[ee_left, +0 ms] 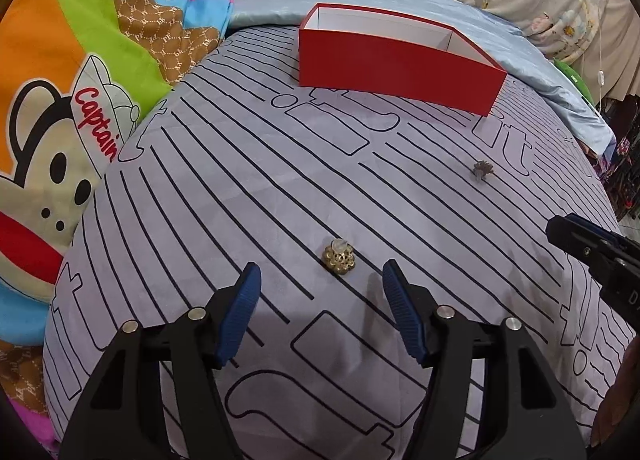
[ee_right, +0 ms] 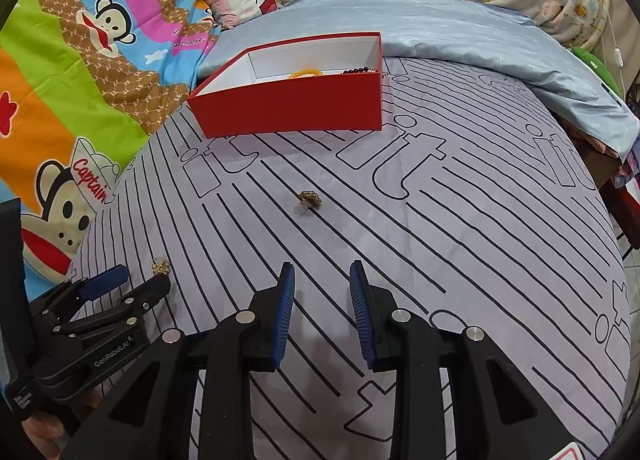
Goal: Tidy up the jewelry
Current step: 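Withdraw both tools toward the small gold ring and brown charm, then close the left tool on the gold ring while the right tool grasps the brown charm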
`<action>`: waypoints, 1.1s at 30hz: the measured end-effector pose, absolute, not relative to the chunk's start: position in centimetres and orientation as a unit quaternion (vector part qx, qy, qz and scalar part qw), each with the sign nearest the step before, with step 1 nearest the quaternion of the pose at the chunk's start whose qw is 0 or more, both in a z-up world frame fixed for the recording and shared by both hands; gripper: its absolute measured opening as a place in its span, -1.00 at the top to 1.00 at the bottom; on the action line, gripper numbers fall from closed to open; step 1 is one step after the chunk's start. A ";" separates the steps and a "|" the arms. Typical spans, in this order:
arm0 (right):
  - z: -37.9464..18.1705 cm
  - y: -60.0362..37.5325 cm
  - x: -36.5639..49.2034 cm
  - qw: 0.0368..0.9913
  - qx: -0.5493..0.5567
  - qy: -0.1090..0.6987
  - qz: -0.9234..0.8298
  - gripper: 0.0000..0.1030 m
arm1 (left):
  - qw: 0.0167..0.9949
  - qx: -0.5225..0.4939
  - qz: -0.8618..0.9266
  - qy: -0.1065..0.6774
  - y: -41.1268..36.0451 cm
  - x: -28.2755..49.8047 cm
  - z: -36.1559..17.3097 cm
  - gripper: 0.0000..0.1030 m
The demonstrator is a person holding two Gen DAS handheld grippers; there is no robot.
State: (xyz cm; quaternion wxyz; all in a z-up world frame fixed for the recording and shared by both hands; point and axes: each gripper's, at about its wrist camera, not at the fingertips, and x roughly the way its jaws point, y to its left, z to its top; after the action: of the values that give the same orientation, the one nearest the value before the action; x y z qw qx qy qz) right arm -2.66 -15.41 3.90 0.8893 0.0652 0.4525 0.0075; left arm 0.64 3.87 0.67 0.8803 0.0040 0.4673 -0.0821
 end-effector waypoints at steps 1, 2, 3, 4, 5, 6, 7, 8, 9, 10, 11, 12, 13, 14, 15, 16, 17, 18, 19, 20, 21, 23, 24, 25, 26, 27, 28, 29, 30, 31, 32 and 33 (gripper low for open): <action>3.8 -15.4 -2.6 0.889 0.064 0.453 0.007 0.45 | 0.879 0.003 -0.081 0.470 3.8 0.8 0.5 -0.04; 3.8 -15.3 -2.5 0.889 0.063 0.454 0.007 0.45 | 0.878 0.002 -0.081 0.472 3.8 1.0 0.4 -0.01; 3.7 -15.3 -2.4 0.889 0.063 0.454 0.007 0.45 | 0.878 0.001 -0.079 0.473 3.8 1.1 0.2 0.05; 3.6 -15.3 -2.3 0.888 0.062 0.455 0.007 0.45 | 0.878 0.002 -0.077 0.472 3.8 1.2 0.2 0.14; 3.6 -15.3 -2.1 0.888 0.062 0.456 0.007 0.45 | 0.879 0.003 -0.078 0.470 3.7 1.2 0.2 0.19; 3.5 -15.2 -1.9 0.888 0.062 0.456 0.007 0.45 | 0.880 0.005 -0.079 0.469 3.7 1.2 0.2 0.27; 3.4 -15.2 -1.7 0.888 0.061 0.456 0.007 0.45 | 0.880 0.006 -0.081 0.468 3.6 1.2 0.2 0.36; 3.4 -15.2 -1.4 0.888 0.061 0.456 0.006 0.45 | 0.880 0.007 -0.083 0.468 3.5 1.3 0.2 0.41; 3.3 -15.2 -1.2 0.888 0.060 0.456 0.006 0.45 | 0.880 0.009 -0.084 0.468 3.4 1.4 0.2 0.51; 3.2 -15.1 -0.8 0.888 0.059 0.456 0.006 0.45 | 0.880 0.009 -0.087 0.467 3.4 1.4 0.2 0.60; 3.2 -15.1 -0.5 0.888 0.058 0.455 0.006 0.45 | 0.879 0.008 -0.090 0.468 3.3 1.5 0.3 0.65; 3.2 -15.0 -0.2 0.889 0.056 0.455 0.007 0.45 | 0.879 0.009 -0.092 0.468 3.3 1.6 0.3 0.66; 3.1 -14.9 0.2 0.889 0.054 0.454 0.009 0.45 | 0.879 0.010 -0.093 0.468 3.3 1.6 0.2 0.66; 3.1 -14.8 0.8 0.890 0.051 0.453 0.009 0.45 | 0.879 0.010 -0.093 0.467 3.2 1.7 0.2 0.66; 3.0 -14.8 1.1 0.890 0.050 0.454 0.009 0.45 | 0.879 0.009 -0.093 0.467 3.3 1.7 0.2 0.67; 2.9 -14.7 1.6 0.889 0.051 0.454 0.010 0.45 | 0.879 0.007 -0.094 0.467 3.3 1.7 0.2 0.67; 2.8 -14.7 2.1 0.889 0.052 0.455 0.010 0.45 | 0.879 0.006 -0.094 0.467 3.3 1.7 0.2 0.67; 2.7 -14.6 2.5 0.888 0.054 0.456 0.011 0.45 | 0.879 0.005 -0.095 0.468 3.3 1.8 0.2 0.67; 2.5 -14.6 3.0 0.887 0.057 0.458 0.013 0.45 | 0.879 0.005 -0.095 0.468 3.3 1.8 0.2 0.67; 2.4 -14.5 3.4 0.886 0.059 0.459 0.014 0.45 | 0.879 0.005 -0.095 0.468 3.3 1.8 0.2 0.67; 2.3 -14.4 3.7 0.886 0.061 0.460 0.015 0.45 | 0.879 0.006 -0.095 0.468 3.2 1.8 0.2 0.67; 2.2 -14.2 4.3 0.886 0.060 0.460 0.014 0.45 | 0.878 0.006 -0.095 0.468 3.2 1.9 0.2 0.67; 2.2 -14.0 4.5 0.886 0.059 0.459 0.014 0.45 | 0.878 0.006 -0.095 0.468 3.2 1.9 0.2 0.67; 2.1 -13.9 4.7 0.886 0.059 0.460 0.014 0.45 | 0.879 0.006 -0.095 0.468 3.1 1.9 0.2 0.67; 2.0 -13.8 5.0 0.886 0.057 0.461 0.014 0.45 | 0.879 0.007 -0.095 0.468 3.1 1.9 0.2 0.67; 1.9 -13.7 5.2 0.885 0.056 0.462 0.014 0.45 | 0.879 0.008 -0.095 0.467 3.1 1.9 0.2 0.67; 1.8 -13.6 5.4 0.885 0.056 0.463 0.014 0.49 | 0.879 0.008 -0.095 0.467 3.1 1.9 0.2 0.67; 1.7 -13.5 5.5 0.884 0.055 0.463 0.014 0.51 | 0.879 0.008 -0.095 0.467 3.1 1.8 0.2 0.67; 1.6 -13.3 5.6 0.884 0.053 0.463 0.014 0.51 | 0.879 0.008 -0.095 0.467 3.1 1.8 0.2 0.67; 1.6 -13.2 5.7 0.885 0.049 0.463 0.012 0.53 | 0.879 0.008 -0.095 0.467 3.1 1.8 0.2 0.67; 1.6 -13.1 5.8 0.886 0.044 0.462 0.009 0.57 | 0.879 0.008 -0.095 0.467 3.1 1.9 0.2 0.67; 1.5 -13.1 5.8 0.886 0.041 0.461 0.007 0.61 | 0.879 0.008 -0.095 0.467 3.1 1.9 0.2 0.67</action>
State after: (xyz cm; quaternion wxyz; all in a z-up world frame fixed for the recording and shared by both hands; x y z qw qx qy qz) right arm 5.84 -13.12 1.52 0.8863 0.0408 0.4612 0.0069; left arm 1.85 3.12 0.20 0.8793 0.0075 0.4666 -0.0952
